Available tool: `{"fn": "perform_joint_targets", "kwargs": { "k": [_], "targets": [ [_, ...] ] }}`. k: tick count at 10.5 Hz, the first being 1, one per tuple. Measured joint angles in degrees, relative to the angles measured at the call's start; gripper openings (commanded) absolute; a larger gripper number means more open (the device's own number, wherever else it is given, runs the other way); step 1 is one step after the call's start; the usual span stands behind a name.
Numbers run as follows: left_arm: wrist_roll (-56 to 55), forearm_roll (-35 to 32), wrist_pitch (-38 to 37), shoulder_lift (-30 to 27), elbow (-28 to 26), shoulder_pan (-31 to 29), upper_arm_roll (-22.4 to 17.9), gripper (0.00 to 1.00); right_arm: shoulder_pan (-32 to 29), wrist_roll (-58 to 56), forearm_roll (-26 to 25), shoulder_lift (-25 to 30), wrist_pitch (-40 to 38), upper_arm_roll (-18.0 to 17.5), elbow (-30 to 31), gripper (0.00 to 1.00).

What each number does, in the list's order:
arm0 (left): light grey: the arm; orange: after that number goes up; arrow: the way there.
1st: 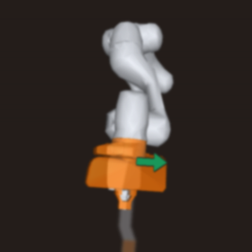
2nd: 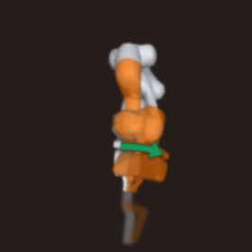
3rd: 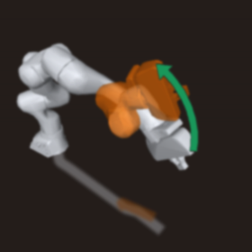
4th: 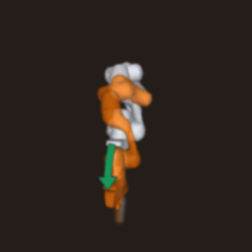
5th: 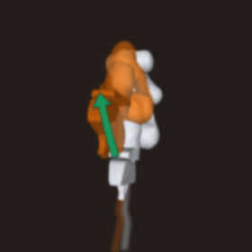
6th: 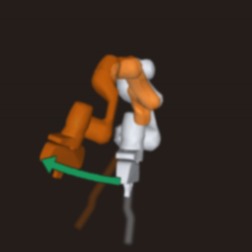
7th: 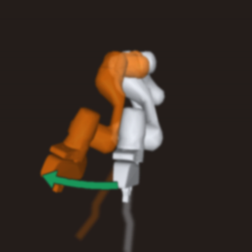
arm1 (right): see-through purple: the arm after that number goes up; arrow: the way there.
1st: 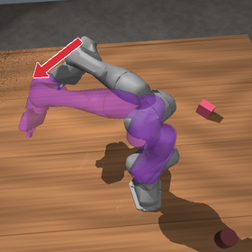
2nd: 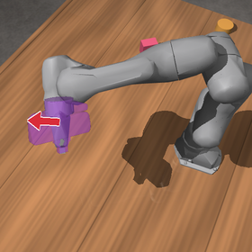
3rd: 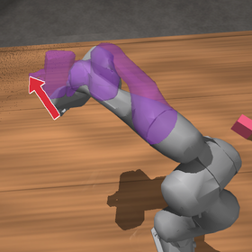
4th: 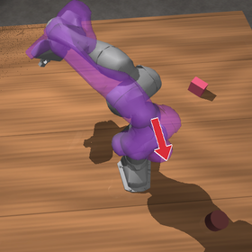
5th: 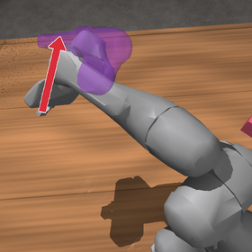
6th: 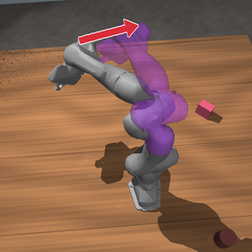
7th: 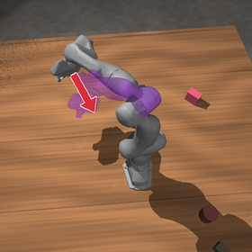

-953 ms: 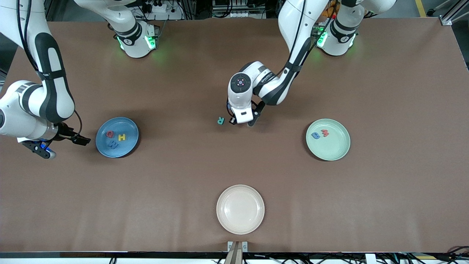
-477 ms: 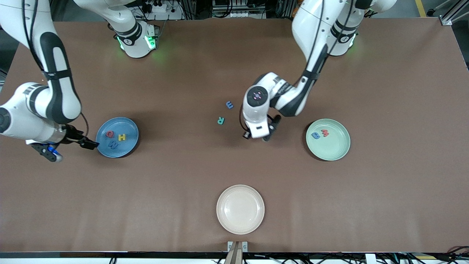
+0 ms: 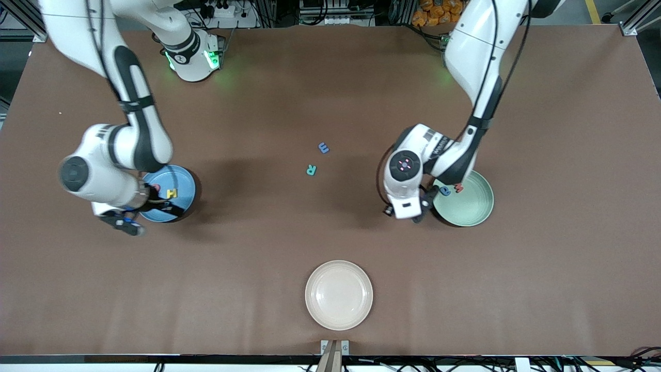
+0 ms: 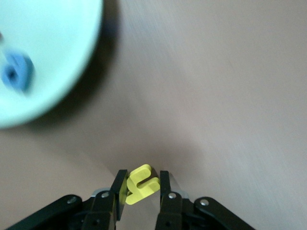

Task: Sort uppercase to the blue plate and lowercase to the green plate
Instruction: 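Carry the yellow u to the green plate while the right gripper returns, then release the u onto the green plate while the right gripper reaches the R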

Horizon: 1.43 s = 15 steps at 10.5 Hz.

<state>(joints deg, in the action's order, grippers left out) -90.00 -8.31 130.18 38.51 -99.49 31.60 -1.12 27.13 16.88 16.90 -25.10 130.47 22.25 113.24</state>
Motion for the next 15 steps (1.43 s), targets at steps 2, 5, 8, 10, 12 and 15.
{"fn": "perform_joint_targets", "kwargs": {
  "k": [2,5,8,10,12,15],
  "targets": [
    [0.42,-3.59,-1.59,-0.94,-0.61,-1.76,0.13,0.21,5.48,5.42,0.06,-0.29,0.00,-0.16,-0.16,1.00],
    [5.05,-4.25,-5.76,-5.50,-1.80,-3.02,0.22,0.21,7.34,16.61,0.06,-0.28,0.47,-6.53,-1.52,1.00],
    [6.84,-10.36,-6.64,-8.98,-5.38,-8.05,2.94,0.21,7.90,26.59,-1.01,-0.84,2.60,-12.48,-1.95,1.00],
    [7.83,-15.84,-6.40,-9.46,-8.01,-14.80,6.74,0.21,10.30,35.94,-6.00,-3.56,4.09,-15.44,-4.16,1.00],
    [10.63,-18.71,-5.55,-9.65,-10.18,-20.20,9.27,0.23,14.19,42.01,-8.18,-8.93,3.86,-16.43,-10.79,1.00],
    [13.33,-19.51,-1.50,-9.77,-12.74,-22.67,9.97,0.70,16.50,42.92,-10.51,-14.08,2.39,-16.44,-16.92,1.00]
  ]
}}
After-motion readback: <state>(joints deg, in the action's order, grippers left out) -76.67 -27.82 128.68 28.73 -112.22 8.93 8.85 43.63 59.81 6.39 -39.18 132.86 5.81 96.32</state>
